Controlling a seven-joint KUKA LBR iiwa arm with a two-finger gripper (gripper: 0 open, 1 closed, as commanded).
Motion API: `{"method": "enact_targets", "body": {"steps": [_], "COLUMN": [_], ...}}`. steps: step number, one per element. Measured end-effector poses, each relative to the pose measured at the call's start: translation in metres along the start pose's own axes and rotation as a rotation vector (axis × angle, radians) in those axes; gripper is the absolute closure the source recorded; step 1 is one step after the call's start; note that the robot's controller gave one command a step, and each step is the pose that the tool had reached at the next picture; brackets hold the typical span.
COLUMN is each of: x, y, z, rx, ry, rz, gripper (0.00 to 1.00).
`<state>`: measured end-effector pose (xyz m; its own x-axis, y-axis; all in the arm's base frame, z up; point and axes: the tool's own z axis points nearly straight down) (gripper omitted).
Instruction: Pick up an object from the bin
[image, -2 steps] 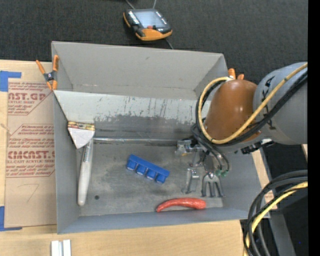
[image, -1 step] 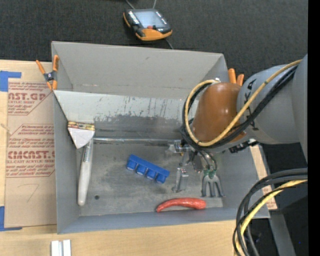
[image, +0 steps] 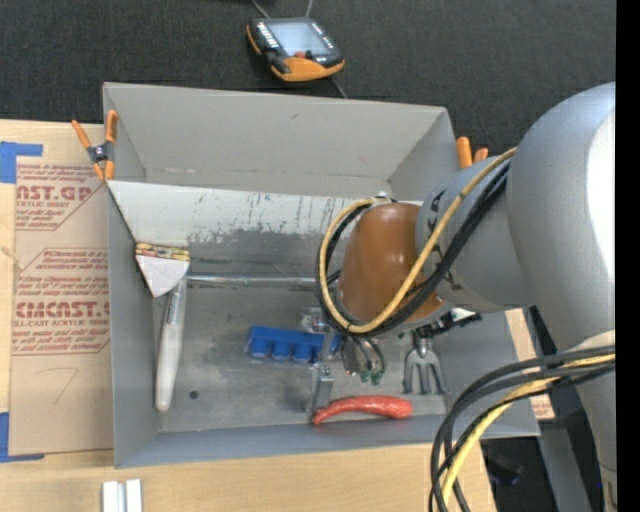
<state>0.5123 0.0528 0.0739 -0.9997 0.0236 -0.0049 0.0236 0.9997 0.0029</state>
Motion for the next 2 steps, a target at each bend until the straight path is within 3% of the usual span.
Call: {"method": "enact_targets", "body": {"steps": [1,2], "x": [0.0003,0.0005], "y": [-0.0101,-0.0101], "z": [0.0033,0.0031], "rx": [0.003,0.003], "ry": [-0.016,-0.016], "rz": [0.014,0.014], "gripper": [1.00,1.00]}}
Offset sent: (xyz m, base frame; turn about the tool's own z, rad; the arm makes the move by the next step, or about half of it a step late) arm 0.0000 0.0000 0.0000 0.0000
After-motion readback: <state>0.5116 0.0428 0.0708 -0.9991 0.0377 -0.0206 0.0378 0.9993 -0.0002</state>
